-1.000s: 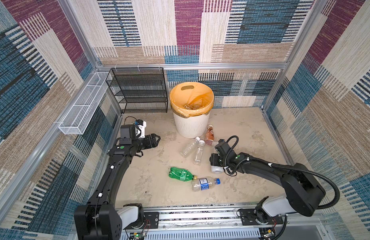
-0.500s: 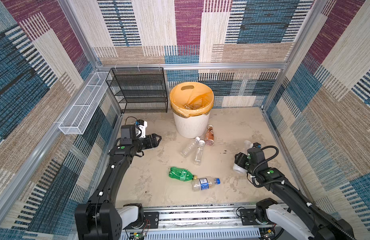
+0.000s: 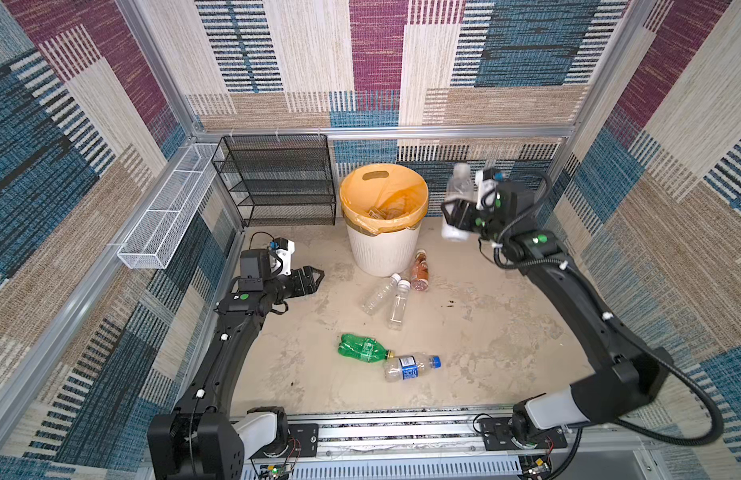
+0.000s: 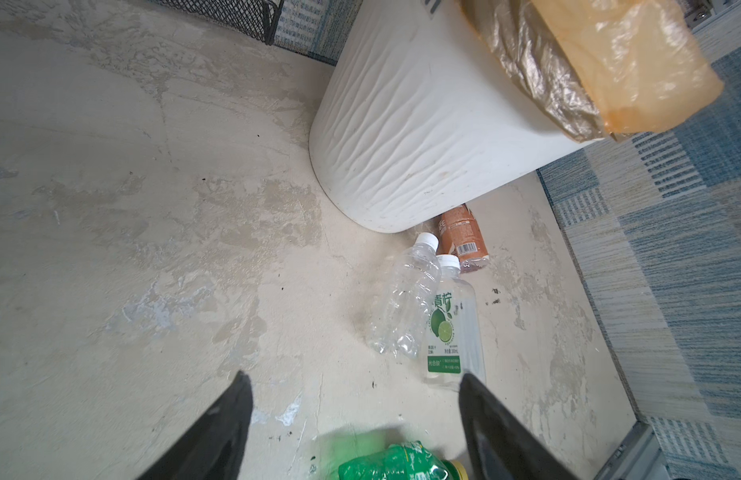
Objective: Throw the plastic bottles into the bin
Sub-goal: 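Lift the yellow-V-labelled bottle over the bin and open the right gripper, then grasp the clear bottle beside the bin with the left gripper while the right gripper withdraws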
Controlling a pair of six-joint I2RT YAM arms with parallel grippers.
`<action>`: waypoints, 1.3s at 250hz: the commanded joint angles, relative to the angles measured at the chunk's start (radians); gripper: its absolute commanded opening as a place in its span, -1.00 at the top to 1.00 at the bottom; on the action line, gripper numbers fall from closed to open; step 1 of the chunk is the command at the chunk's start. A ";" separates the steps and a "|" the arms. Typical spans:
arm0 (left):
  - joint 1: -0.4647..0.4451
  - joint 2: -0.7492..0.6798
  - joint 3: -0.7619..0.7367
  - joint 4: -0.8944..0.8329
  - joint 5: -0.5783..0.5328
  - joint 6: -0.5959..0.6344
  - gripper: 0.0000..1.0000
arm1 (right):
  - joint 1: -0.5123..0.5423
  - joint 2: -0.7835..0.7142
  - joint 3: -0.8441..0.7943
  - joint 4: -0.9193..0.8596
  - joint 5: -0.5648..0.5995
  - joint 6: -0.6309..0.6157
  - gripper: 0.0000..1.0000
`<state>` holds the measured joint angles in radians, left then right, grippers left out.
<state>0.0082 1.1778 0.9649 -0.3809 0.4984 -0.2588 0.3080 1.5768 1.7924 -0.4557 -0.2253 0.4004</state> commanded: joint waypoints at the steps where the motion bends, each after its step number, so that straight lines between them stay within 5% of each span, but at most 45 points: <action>1: 0.001 -0.012 -0.004 0.004 -0.018 0.010 -0.59 | 0.010 0.148 0.434 -0.068 -0.236 -0.019 -0.83; 8: 0.001 -0.010 -0.005 0.006 -0.020 0.010 -0.60 | 0.010 0.193 0.494 -0.118 -0.239 -0.023 -0.99; 30: 0.001 0.001 -0.002 0.009 -0.018 0.007 -0.62 | 0.006 0.246 0.561 -0.186 -0.204 -0.037 -0.97; 138: -0.015 0.012 0.000 0.008 0.021 0.005 -0.71 | -0.116 -0.126 -0.023 0.021 0.017 -0.055 -0.97; 246: -0.305 0.122 0.012 -0.004 -0.124 0.038 -0.81 | -0.148 -0.412 -0.842 0.174 0.124 -0.001 -1.00; 325: -0.432 0.339 0.072 0.074 -0.182 0.030 -0.81 | -0.152 -0.449 -1.013 0.260 0.082 0.023 -0.95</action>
<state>-0.3939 1.4563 1.0016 -0.3607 0.3622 -0.2367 0.1577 1.1488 0.7963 -0.2867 -0.1467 0.4118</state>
